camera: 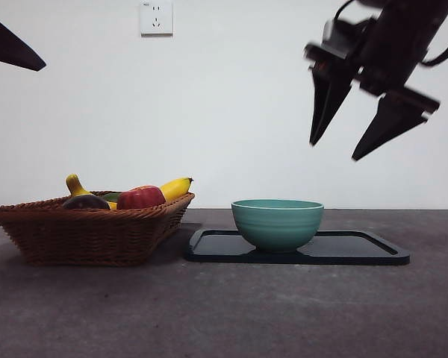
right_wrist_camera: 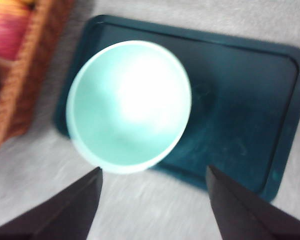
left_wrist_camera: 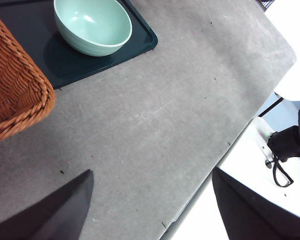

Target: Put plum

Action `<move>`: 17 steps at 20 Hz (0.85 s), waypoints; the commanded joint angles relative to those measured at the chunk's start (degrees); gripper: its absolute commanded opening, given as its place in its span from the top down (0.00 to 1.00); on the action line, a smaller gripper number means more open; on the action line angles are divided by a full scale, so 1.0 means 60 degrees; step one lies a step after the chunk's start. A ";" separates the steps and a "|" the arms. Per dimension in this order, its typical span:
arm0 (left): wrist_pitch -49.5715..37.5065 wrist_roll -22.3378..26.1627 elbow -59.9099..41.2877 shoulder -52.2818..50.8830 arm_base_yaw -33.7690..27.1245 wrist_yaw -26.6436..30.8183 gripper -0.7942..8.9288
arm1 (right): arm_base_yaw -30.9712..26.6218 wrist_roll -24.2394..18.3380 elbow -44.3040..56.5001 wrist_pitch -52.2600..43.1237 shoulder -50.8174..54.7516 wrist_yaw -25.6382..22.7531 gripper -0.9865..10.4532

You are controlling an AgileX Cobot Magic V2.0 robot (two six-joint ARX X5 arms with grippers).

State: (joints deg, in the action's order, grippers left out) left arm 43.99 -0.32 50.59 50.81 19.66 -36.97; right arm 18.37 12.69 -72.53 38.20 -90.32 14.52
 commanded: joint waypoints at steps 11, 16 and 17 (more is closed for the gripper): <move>-0.0036 0.0153 0.0076 0.0055 0.0040 -0.0044 0.53 | 0.0047 -0.0117 -0.0302 -0.2055 -0.2692 -0.0466 0.72; -0.0029 0.0153 0.0076 0.0055 0.0040 -0.0040 0.53 | 0.0047 -0.0106 -0.0306 -0.2524 -0.2794 -0.0401 0.90; -0.0029 0.0153 0.0076 0.0055 0.0040 -0.0040 0.53 | 0.0047 -0.0098 -0.0306 -0.2568 -0.2790 -0.0404 0.91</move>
State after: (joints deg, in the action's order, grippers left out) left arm 44.05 -0.32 50.59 50.81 19.66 -36.97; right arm 18.37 12.23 -73.14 23.27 -106.02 11.99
